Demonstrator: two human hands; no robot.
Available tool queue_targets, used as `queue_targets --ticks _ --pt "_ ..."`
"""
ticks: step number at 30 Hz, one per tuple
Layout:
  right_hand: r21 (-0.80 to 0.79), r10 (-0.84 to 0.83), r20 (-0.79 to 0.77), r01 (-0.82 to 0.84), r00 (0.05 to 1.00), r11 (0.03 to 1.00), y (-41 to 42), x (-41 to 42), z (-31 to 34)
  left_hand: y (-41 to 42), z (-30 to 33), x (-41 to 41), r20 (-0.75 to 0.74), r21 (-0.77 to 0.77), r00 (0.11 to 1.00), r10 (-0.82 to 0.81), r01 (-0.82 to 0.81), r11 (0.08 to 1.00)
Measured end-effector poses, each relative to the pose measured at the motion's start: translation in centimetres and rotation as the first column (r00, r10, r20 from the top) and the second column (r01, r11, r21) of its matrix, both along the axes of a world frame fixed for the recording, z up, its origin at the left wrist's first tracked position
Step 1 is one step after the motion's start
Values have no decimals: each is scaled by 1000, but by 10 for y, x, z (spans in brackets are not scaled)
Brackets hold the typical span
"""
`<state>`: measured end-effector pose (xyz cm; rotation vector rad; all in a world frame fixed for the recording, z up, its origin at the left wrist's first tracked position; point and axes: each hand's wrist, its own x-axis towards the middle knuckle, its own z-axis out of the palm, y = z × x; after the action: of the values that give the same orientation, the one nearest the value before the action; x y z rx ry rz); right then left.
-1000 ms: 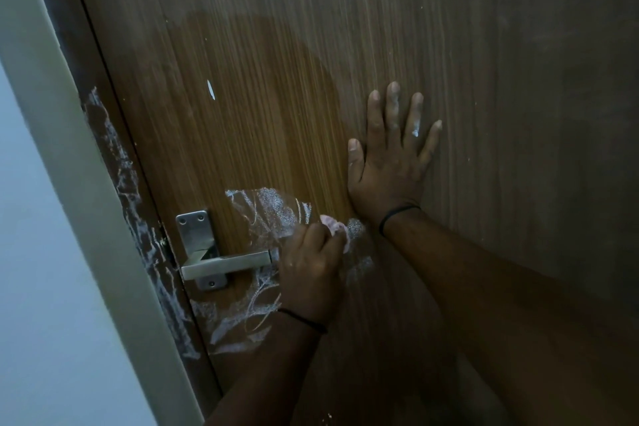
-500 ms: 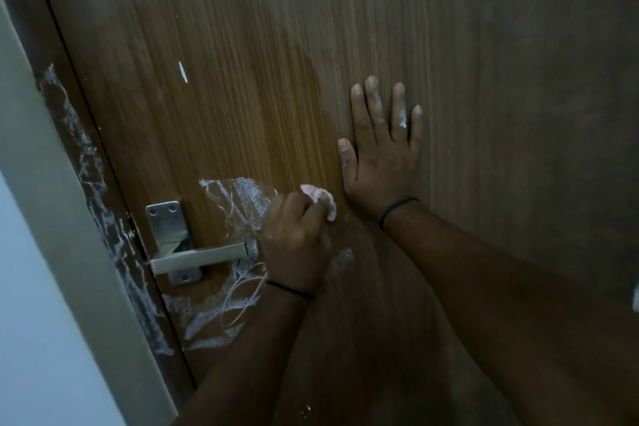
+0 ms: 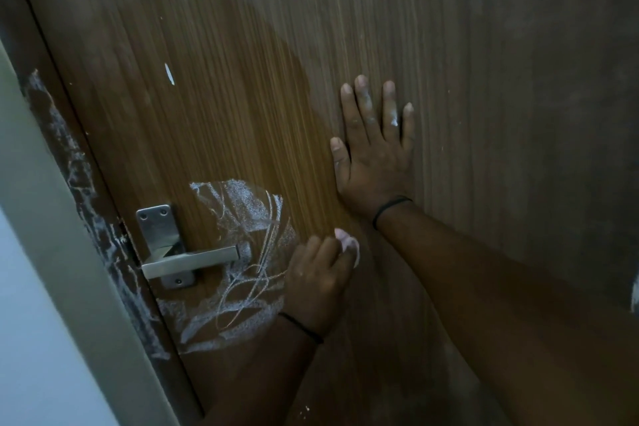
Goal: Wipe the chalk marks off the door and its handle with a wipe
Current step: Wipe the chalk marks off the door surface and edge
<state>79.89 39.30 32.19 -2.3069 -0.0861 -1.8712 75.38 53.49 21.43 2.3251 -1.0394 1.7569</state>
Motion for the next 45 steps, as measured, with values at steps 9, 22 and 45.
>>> queue_targets --ticks 9,22,45 --pt "6 18 31 -18 999 1000 2 -3 0 15 15 4 68 -67 998 -10 15 998" --pt "25 34 59 -36 998 999 2 3 -5 23 18 8 67 -105 998 2 5 994" --pt "28 29 94 -32 995 999 4 2 -5 47 10 7 33 -345 997 67 -51 937"
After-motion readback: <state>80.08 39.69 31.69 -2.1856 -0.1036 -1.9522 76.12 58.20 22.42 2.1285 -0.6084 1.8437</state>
